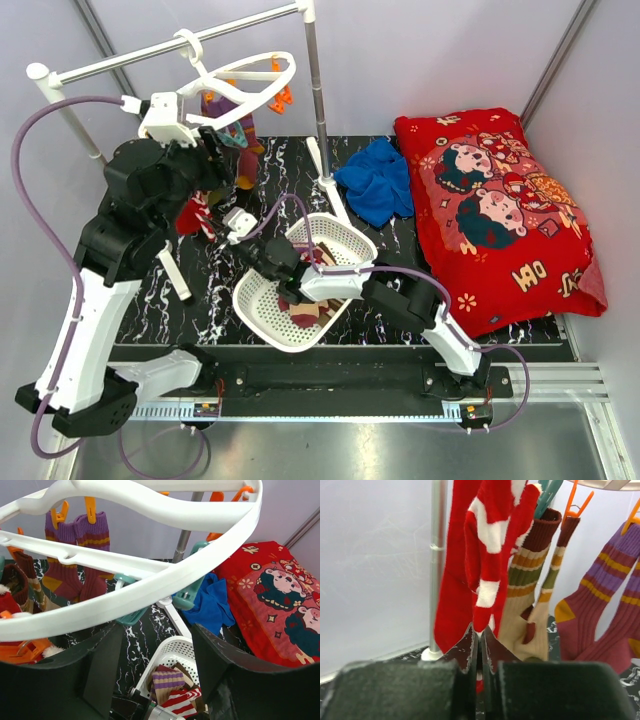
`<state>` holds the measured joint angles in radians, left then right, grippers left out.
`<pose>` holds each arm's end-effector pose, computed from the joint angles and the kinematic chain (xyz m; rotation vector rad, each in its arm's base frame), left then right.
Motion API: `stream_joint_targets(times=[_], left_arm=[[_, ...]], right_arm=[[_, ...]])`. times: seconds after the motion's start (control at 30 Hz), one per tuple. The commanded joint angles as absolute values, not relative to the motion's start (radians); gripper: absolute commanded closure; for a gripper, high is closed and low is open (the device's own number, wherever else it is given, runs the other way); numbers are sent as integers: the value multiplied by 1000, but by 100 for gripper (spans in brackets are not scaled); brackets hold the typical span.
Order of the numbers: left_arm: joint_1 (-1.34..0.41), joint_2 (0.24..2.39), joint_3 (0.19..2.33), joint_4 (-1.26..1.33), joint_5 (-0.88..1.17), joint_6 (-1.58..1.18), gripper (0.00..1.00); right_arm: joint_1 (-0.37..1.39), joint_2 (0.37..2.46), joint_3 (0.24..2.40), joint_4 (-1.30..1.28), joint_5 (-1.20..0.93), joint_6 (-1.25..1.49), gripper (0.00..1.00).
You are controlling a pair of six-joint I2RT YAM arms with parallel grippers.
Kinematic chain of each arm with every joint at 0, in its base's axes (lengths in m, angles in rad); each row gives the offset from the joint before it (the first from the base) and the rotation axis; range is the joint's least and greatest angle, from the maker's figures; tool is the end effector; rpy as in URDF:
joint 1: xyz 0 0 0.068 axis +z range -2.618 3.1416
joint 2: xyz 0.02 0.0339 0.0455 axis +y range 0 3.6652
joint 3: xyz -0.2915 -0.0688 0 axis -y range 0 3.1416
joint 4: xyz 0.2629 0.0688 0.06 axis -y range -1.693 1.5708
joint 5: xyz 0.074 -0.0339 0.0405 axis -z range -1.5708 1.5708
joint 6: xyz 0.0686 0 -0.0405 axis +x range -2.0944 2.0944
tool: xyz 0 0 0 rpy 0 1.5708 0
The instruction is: Remove the socks clipped to the hanger
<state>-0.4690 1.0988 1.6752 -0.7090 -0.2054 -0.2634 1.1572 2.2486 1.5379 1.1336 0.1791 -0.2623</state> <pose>0.1982 -0.0847 0.5481 0.0220 1.7143 -0.3710 0.2404 0.5172 0.2726 -0.6396 0.9940 0.6887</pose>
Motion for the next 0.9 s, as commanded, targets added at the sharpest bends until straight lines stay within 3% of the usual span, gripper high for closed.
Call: stream_joint_targets(times=[0.0,0.3,0.87], left_arm=[[-472,1036,1671,-696,-210,-291,38],[-472,962,1672,-822,-296,-385,32],[-474,983,1822,-1068,-693,-445,34]], right_arm=[[1155,2161,1514,1181,210,-273,100],[1154,2059,1405,1186,227,-299,100],[1192,1914,1223,1252,206,-282,100]])
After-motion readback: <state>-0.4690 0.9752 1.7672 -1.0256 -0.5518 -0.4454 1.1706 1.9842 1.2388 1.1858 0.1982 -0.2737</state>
